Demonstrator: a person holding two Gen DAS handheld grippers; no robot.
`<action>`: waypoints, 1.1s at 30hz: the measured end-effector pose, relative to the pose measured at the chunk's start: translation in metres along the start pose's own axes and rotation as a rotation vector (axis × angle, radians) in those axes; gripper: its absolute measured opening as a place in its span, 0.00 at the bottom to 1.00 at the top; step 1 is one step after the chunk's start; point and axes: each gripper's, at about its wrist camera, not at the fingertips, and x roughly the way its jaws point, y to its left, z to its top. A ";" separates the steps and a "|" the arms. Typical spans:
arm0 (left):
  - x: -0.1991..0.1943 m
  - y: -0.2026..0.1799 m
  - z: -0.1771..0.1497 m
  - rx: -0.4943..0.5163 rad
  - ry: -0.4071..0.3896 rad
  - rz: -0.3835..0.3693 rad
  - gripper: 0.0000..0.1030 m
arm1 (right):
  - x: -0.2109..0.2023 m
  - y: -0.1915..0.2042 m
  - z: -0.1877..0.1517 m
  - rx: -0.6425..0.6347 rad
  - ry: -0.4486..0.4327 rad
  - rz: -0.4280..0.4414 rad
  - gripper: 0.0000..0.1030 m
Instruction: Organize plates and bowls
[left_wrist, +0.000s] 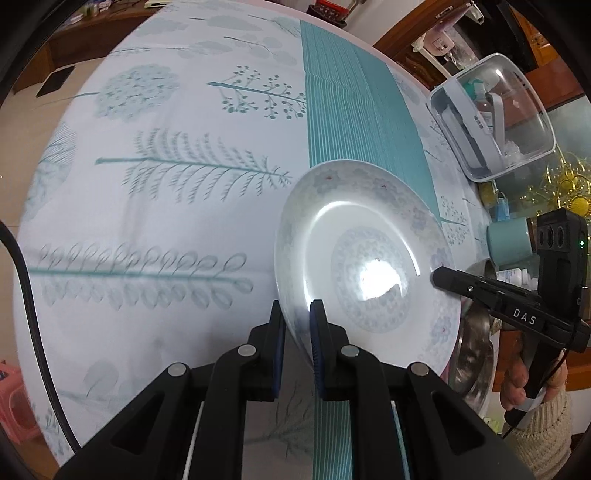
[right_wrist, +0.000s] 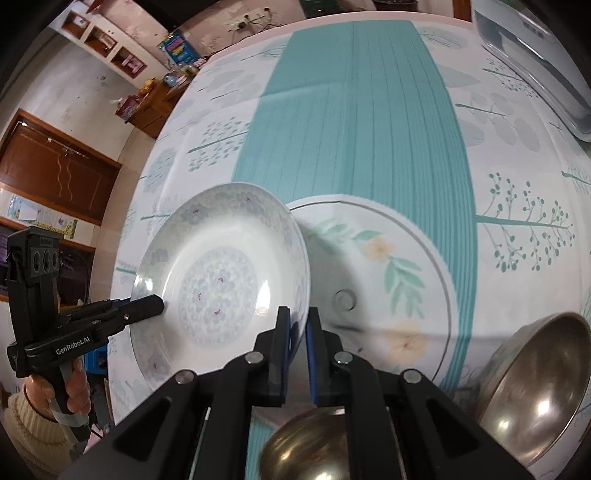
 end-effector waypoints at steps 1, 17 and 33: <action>-0.007 0.001 -0.005 -0.002 -0.004 -0.002 0.11 | -0.003 0.004 -0.003 -0.005 -0.002 0.005 0.08; -0.131 -0.028 -0.118 0.034 -0.007 0.038 0.11 | -0.086 0.068 -0.087 -0.072 -0.030 0.073 0.08; -0.231 -0.084 -0.239 0.154 0.002 0.014 0.11 | -0.202 0.120 -0.222 -0.070 -0.142 0.035 0.08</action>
